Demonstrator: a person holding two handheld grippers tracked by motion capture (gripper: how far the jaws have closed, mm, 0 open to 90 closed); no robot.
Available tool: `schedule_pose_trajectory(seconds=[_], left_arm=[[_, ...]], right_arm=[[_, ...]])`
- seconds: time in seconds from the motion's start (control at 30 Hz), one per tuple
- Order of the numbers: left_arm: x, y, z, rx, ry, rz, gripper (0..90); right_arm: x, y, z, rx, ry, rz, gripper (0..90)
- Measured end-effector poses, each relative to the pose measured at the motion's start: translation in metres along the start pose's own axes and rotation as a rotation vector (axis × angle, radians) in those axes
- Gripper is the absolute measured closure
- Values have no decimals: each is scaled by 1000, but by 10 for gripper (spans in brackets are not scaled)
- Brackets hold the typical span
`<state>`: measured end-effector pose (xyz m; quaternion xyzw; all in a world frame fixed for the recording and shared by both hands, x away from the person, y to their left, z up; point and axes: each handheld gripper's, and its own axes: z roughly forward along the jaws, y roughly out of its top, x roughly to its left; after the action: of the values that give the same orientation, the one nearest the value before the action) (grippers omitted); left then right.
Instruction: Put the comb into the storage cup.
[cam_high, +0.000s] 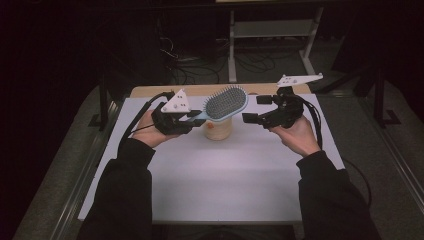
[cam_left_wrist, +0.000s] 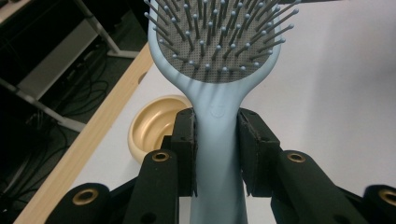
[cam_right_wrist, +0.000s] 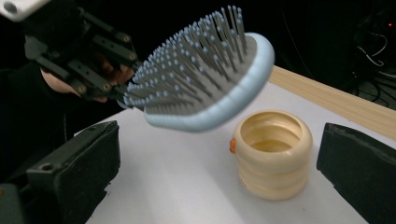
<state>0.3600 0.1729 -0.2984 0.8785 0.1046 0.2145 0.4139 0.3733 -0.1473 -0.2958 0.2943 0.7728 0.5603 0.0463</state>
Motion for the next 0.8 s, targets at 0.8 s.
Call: schedule_pose_trajectory(seconds=[0.8], left_arm=[[-5, 7, 3, -54, 27, 17, 699]], right_arm=[[1, 30, 21, 11, 55, 97, 234]])
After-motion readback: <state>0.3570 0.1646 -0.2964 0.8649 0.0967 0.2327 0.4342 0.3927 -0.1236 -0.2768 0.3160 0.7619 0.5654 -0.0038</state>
